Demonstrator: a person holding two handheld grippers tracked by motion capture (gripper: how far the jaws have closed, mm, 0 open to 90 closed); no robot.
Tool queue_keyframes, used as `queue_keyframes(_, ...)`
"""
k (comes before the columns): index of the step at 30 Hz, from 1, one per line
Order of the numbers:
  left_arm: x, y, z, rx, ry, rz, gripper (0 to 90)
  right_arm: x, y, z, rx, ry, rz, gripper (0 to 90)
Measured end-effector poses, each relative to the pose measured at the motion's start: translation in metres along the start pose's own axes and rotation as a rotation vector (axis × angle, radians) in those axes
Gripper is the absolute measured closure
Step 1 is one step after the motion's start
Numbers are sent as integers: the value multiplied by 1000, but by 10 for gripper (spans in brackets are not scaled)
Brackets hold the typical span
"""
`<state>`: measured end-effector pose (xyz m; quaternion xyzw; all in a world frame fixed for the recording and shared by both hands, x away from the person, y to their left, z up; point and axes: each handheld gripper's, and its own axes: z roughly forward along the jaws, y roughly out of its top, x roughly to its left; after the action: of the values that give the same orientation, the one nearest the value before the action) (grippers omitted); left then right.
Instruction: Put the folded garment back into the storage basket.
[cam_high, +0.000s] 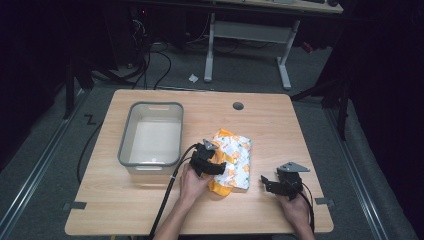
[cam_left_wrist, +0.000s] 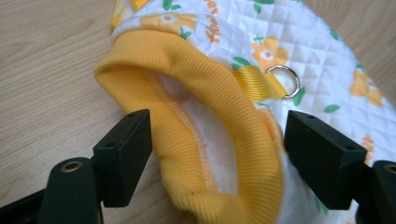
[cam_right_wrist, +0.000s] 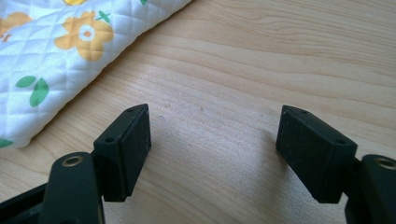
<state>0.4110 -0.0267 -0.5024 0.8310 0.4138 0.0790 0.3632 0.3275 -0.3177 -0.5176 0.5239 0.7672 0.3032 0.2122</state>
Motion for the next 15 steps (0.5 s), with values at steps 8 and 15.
queue_keyframes(8,1,-2,10,31,20,-7,241,0,0,0,0,2,0,265)
queue_keyframes(15,0,-3,13,47,43,21,251,0,0,0,1,2,0,265)
